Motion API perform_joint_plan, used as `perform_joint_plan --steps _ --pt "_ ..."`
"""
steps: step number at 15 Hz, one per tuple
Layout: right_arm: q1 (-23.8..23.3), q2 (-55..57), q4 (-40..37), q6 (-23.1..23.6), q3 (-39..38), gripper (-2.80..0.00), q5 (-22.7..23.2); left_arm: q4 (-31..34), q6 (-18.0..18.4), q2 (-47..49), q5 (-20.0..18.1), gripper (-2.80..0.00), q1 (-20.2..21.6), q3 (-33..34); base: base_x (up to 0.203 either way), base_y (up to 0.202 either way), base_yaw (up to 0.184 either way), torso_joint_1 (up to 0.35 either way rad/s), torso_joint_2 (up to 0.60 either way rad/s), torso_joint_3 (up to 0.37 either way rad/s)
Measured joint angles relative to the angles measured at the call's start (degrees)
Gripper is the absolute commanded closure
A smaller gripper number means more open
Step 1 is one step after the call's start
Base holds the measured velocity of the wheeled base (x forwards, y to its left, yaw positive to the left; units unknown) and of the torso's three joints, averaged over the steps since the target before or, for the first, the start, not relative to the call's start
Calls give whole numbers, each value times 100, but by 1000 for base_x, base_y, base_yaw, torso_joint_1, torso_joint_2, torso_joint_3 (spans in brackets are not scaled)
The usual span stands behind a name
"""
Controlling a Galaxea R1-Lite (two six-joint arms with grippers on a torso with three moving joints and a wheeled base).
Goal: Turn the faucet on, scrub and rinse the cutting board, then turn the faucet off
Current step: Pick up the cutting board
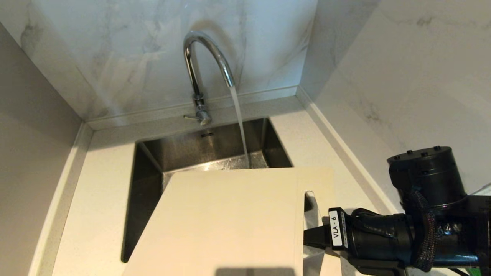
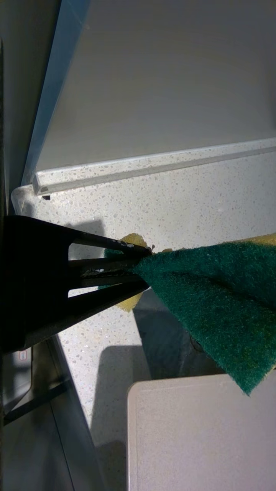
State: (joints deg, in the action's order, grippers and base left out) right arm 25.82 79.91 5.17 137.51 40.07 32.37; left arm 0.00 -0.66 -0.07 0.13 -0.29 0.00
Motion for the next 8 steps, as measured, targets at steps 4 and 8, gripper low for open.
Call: perform_joint_plan --steps 4,8 --pt "-2 11 -293 -7 195 0 -4 0 0 0 0 0 0 0 0 0 0 0 0 0" --pt "-3 11 -1394 120 802 0 -148 2 -2 0 2 0 7 0 0 0 0 0 0 0"
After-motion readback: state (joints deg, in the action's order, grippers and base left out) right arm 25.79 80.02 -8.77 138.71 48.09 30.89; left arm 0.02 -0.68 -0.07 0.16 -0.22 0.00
